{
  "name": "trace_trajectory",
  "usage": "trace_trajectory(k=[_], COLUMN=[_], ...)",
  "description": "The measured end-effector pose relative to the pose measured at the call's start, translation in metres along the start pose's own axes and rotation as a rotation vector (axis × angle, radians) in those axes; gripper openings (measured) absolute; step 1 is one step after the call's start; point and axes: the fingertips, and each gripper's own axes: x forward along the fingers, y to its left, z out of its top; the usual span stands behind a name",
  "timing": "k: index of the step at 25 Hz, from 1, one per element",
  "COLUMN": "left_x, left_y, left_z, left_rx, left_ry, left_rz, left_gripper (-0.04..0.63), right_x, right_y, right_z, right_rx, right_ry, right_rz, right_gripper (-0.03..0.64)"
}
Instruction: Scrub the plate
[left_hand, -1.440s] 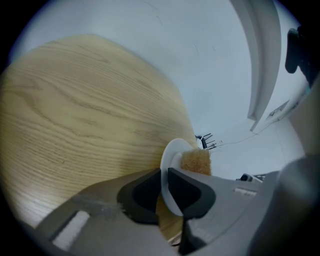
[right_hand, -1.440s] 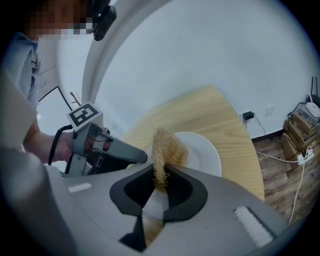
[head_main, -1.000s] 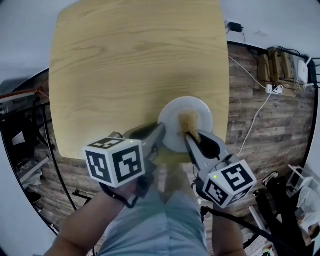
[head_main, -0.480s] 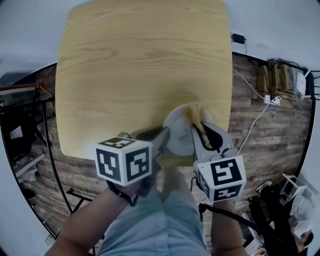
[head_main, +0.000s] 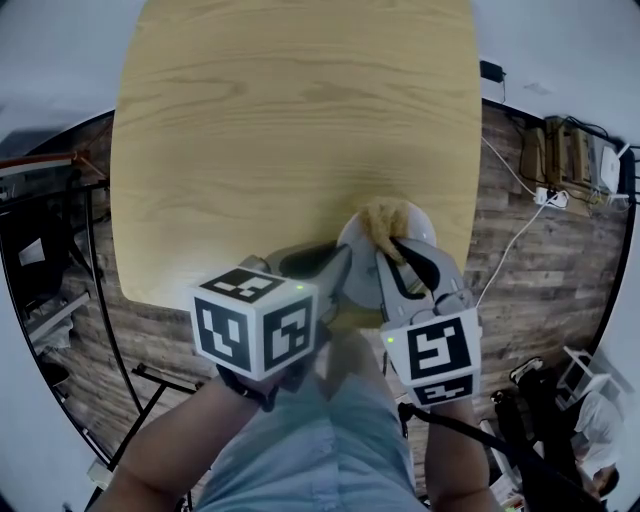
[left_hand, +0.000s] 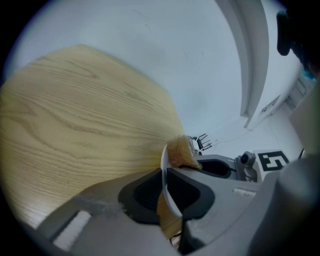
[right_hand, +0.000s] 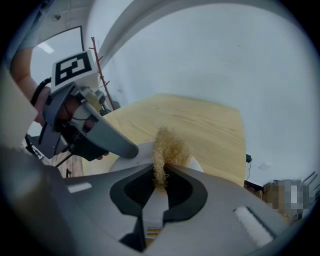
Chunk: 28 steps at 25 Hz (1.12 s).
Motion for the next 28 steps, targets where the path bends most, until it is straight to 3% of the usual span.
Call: trace_trajectory(k=[10,21,28], left_x=[-0.006,-0.007,-0.004], left_y=[0.005,0.002,0.000], left_z=[0.002,-0.001,0.010], left_rx=[-0.023,0.008,0.075], left_ry=[-0.031,-0.050,-0.071], left_rz=[0.006,0.035,0.079], left_gripper=[0.052,0.052,0.055], right_x=[-0.005,-0.019,-0.034], right_y=[0.034,0.053,0.077], right_z=[-0.009,-0.028,-0.038], right_rx=[-0.008,0.111,0.158], right_ry=[0.000,-0.056,-0.067], right_rz=[0.063,0.120,0.239], right_gripper=[0.044,0.044,0.046])
